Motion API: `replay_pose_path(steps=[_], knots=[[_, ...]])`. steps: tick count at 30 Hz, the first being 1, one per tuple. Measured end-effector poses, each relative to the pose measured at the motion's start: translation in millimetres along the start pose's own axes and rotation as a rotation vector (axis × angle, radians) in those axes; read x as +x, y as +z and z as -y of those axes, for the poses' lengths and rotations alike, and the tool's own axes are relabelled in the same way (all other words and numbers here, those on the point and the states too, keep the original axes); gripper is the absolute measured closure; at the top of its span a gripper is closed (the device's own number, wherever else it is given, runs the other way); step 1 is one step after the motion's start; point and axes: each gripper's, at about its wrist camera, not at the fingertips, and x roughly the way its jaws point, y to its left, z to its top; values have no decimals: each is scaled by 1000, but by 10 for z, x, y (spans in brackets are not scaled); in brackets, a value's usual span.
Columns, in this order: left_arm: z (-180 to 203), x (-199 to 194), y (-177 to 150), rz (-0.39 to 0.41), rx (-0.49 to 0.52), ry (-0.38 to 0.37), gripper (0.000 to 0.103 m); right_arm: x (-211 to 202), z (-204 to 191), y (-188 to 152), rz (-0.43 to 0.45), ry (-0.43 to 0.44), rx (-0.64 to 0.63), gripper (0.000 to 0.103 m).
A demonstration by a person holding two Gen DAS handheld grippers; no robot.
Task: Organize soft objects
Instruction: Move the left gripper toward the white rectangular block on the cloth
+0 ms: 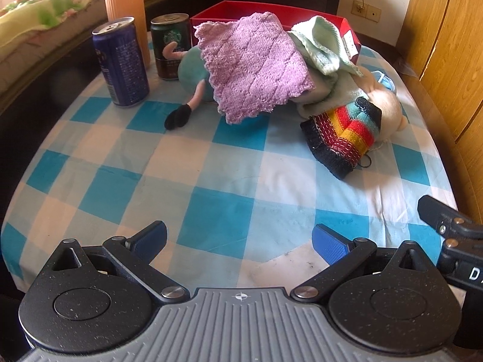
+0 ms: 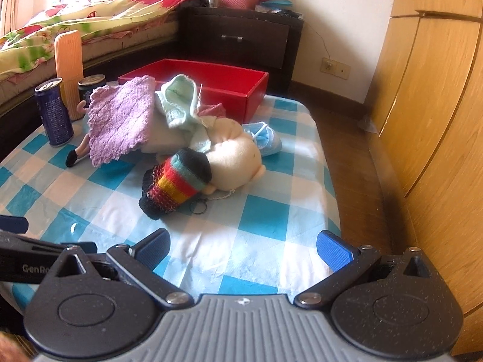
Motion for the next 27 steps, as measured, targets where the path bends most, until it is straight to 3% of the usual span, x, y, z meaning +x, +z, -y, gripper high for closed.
replay_pose_path(steps=[27], knots=[[-14,-7,-27,-6,37,-19,5,49,-4,-14,-28,15,19,19]])
